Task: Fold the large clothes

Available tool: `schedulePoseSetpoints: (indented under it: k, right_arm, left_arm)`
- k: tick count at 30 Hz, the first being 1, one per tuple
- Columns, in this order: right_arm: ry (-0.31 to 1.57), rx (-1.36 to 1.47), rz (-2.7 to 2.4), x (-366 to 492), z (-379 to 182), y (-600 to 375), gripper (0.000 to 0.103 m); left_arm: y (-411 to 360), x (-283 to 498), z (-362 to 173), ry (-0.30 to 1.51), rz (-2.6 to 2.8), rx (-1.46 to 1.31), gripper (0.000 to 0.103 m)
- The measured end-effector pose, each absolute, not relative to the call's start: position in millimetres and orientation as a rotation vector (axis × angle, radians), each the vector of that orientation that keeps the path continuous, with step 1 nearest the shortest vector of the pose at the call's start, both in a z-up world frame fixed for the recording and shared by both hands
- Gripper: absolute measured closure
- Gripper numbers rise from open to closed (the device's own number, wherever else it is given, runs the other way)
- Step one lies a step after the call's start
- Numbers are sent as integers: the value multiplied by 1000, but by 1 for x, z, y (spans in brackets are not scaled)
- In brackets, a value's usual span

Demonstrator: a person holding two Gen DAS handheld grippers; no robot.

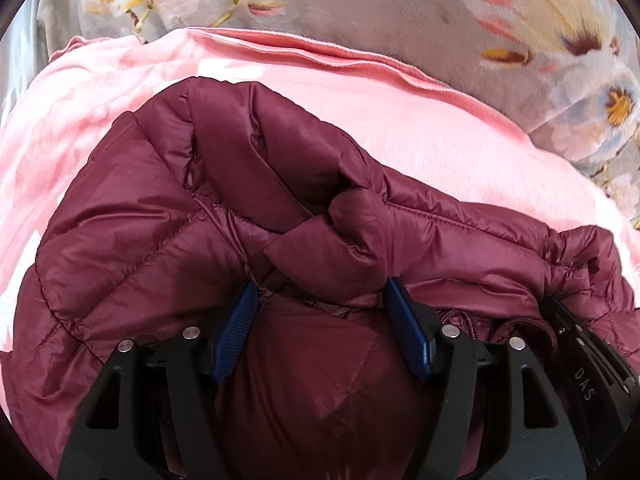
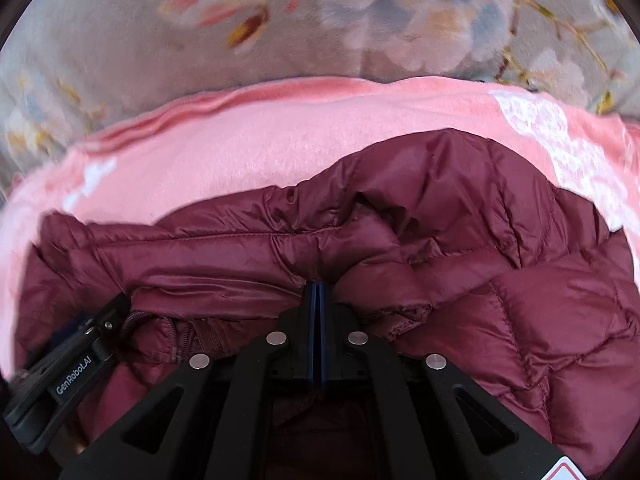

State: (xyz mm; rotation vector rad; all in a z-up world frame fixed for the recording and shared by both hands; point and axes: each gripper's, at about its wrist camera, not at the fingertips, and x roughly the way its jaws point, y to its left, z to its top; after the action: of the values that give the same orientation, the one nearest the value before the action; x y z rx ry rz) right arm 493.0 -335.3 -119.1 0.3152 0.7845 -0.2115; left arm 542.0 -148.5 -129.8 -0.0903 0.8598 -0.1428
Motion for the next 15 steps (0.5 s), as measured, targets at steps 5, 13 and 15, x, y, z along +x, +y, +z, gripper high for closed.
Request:
schedulePoseSetpoints:
  k: [5, 13, 15]
  right_arm:
    - [675, 426, -187, 414, -95, -344, 87]
    - [584, 397, -183, 260, -59, -331, 54]
    - [569, 357, -216, 218, -55, -328, 52]
  left_arm:
    - [-112, 515, -116, 809, -232, -224, 36]
    - [-39, 411, -67, 751, -279, -311, 16]
    - [-23, 387, -61, 741, -273, -295, 14]
